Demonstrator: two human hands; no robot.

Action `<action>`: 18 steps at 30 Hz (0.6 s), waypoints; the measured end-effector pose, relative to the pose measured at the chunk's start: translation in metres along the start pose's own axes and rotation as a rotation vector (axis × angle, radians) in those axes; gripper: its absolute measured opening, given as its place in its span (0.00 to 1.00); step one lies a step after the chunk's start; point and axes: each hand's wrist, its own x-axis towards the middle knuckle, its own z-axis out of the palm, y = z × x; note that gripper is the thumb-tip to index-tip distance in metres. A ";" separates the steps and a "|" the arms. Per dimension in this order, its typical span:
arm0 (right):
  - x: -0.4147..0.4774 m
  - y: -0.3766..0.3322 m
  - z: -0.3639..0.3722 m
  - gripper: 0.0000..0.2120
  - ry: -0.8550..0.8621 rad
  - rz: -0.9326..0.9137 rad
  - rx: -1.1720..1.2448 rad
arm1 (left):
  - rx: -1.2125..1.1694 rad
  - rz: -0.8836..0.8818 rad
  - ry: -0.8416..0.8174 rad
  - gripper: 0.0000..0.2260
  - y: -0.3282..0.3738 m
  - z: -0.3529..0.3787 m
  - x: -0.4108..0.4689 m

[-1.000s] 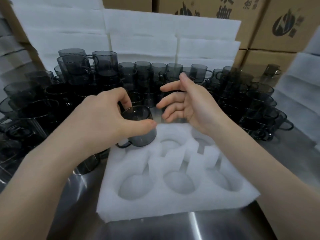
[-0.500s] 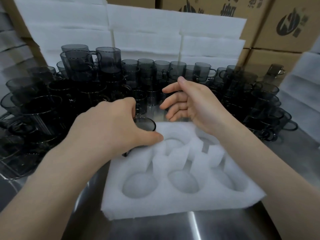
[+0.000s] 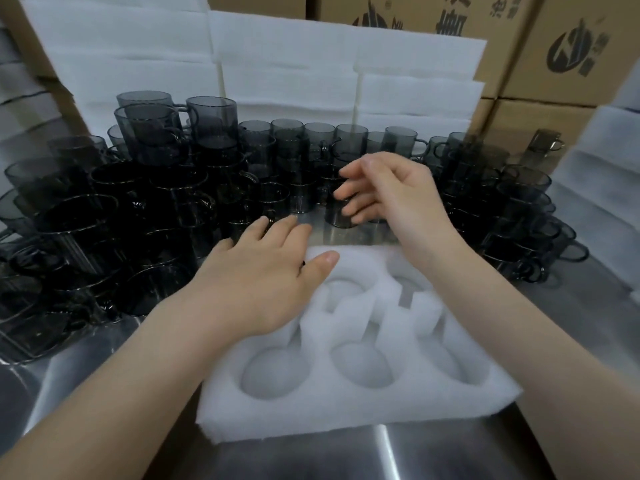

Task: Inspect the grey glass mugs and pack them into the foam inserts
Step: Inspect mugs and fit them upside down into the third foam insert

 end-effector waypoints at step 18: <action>0.023 0.017 -0.038 0.18 -0.058 -0.034 -1.009 | -0.280 0.006 0.225 0.13 -0.004 0.001 -0.002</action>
